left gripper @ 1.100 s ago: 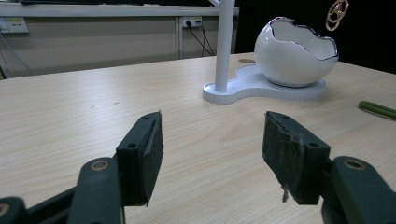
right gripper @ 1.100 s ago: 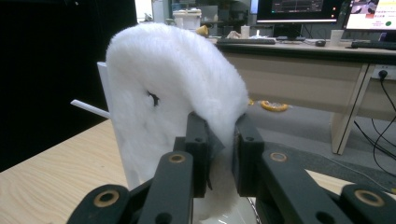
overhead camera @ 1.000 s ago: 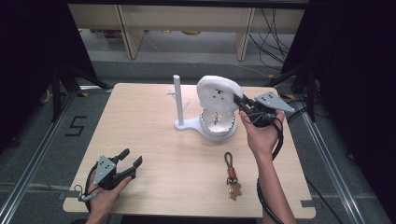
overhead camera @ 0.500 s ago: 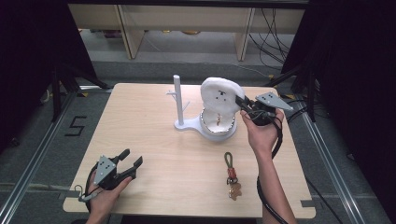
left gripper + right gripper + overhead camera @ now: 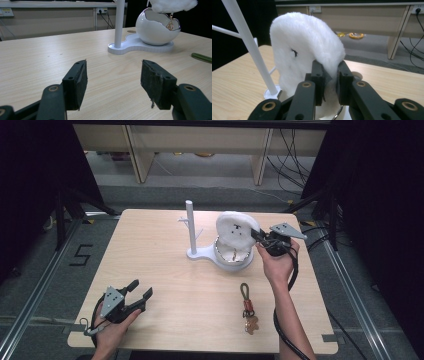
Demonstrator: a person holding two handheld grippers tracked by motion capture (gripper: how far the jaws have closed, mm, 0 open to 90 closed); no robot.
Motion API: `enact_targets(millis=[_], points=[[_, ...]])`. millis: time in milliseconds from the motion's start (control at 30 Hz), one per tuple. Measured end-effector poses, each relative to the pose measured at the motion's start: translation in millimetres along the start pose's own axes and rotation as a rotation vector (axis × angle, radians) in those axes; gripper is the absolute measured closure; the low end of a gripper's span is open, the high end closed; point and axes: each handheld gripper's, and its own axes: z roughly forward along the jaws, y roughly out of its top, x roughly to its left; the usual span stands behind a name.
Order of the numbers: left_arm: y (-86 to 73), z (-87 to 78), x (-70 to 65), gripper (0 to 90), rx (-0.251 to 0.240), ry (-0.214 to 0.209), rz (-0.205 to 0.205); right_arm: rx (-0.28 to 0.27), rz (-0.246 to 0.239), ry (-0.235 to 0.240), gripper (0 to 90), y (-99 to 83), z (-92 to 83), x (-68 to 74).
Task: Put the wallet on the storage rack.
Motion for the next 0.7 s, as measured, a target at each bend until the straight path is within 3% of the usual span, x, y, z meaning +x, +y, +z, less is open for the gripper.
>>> enact_targets(millis=[167, 267, 367, 467, 533, 633, 700], points=[[-0.2, -0.2, -0.1, 37.8, 0.002, 0.000, 0.000, 0.048, 0.014, -0.001, 80.1, -4.8, 4.0, -1.0], [-0.4, -0.2, 0.2, 37.8, 0.001, 0.000, -0.004, 0.080, -0.011, -0.009, 80.2, -8.7, 6.5, -2.9], [-0.4, -0.7, 0.3, 37.8, 0.001, 0.002, -0.005, 0.120, 0.023, -0.018, 80.2, -12.9, 9.2, -1.0], [-0.4, -0.5, 0.0, 37.8, 0.003, 0.000, -0.003, 0.182, -0.012, -0.004, 80.3, -15.0, 15.1, -3.1], [-1.2, 1.2, 0.5, 37.8, -0.013, -0.011, 0.000, 0.213, 0.002, -0.023, 80.3, -16.0, 16.7, -0.8], [-1.3, 1.4, 0.1, 37.8, -0.012, -0.011, 0.001, 0.209, -0.026, -0.029, 80.3, -16.0, 20.6, -3.4], [-1.4, 1.4, -0.2, 37.8, -0.009, -0.011, -0.001, 0.235, 0.005, -0.046, 80.3, -15.4, 20.6, 0.5]])
